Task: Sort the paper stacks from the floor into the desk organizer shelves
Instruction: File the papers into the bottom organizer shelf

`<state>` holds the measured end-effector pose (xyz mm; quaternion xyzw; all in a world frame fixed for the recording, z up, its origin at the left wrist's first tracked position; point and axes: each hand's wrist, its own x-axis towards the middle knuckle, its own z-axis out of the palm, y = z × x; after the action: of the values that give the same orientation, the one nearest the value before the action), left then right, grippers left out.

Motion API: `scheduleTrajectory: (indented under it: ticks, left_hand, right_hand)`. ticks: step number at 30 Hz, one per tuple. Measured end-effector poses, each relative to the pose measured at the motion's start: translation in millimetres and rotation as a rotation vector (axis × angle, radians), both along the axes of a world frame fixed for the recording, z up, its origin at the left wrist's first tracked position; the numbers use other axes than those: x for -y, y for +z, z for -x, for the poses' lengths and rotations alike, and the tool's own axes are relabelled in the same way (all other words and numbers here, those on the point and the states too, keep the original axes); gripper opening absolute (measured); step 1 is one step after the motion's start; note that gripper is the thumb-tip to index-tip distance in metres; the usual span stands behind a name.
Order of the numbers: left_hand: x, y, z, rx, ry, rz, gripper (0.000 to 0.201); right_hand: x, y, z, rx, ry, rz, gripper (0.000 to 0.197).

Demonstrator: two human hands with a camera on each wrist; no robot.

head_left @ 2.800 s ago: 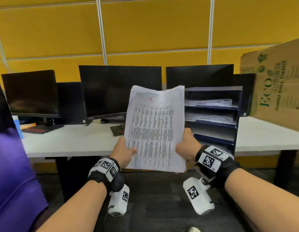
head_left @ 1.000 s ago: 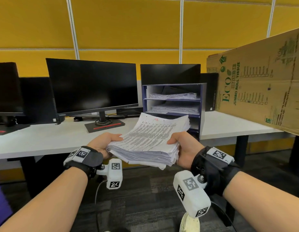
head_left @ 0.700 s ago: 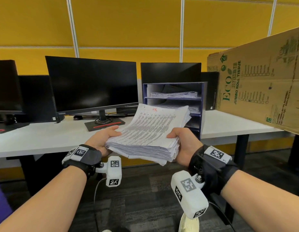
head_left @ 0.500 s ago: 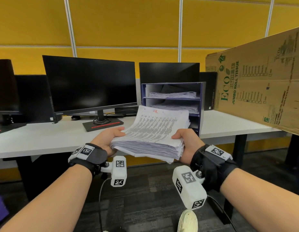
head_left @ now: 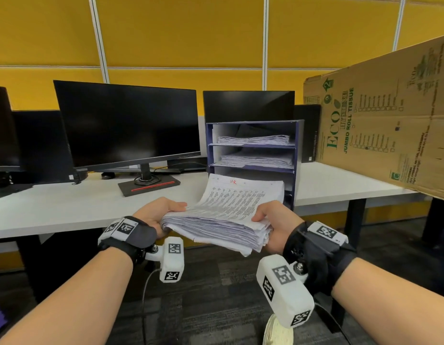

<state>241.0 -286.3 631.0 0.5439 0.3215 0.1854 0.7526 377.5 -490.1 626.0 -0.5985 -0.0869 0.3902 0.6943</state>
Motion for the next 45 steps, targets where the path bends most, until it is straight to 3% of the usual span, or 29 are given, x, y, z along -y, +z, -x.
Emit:
scheduleTrajectory:
  ticks: [4,11,12,14,18,23,27,30,34,39,45]
  left_hand:
    - [1,11,4,0.097,0.019,-0.001,0.028]
    - [0,19,2,0.312,0.049,0.016,0.034]
    - [2,19,2,0.335,0.041,0.015,0.030]
    - [5,19,2,0.374,0.038,0.013,0.024]
    - [4,13,-1,0.394,0.028,0.057,0.033]
    - [1,2,-4,0.278,0.020,0.054,0.046]
    - [-1,0,-3,0.297,0.026,0.067,0.042]
    - [-6,-1,-1,0.351,0.020,0.093,0.043]
    - [-5,-2,-4,0.444,0.039,0.094,0.040]
    - [-7,-12,-6,0.574,0.080,0.142,0.041]
    - [-2,-10,-5,0.424,0.024,0.073,0.035]
  right_hand:
    - [-2,4,4,0.006,0.012,-0.118,0.068]
    - [-9,13,4,-0.070,0.026,-0.324,0.110]
    - [-6,14,6,-0.068,0.034,-0.335,0.104]
    - [-3,15,8,-0.065,0.078,-0.352,0.072]
    - [-2,10,3,-0.026,0.106,-0.299,0.079]
    - [3,6,-1,-0.010,0.121,-0.238,0.066]
    - [-1,5,1,0.010,0.071,-0.221,0.072]
    - [-5,9,1,0.021,0.038,-0.237,0.087]
    - [-6,16,4,0.018,0.030,-0.298,0.066]
    - [-8,14,8,0.014,0.074,-0.371,0.072]
    - [-10,8,0,0.000,0.106,-0.303,0.082]
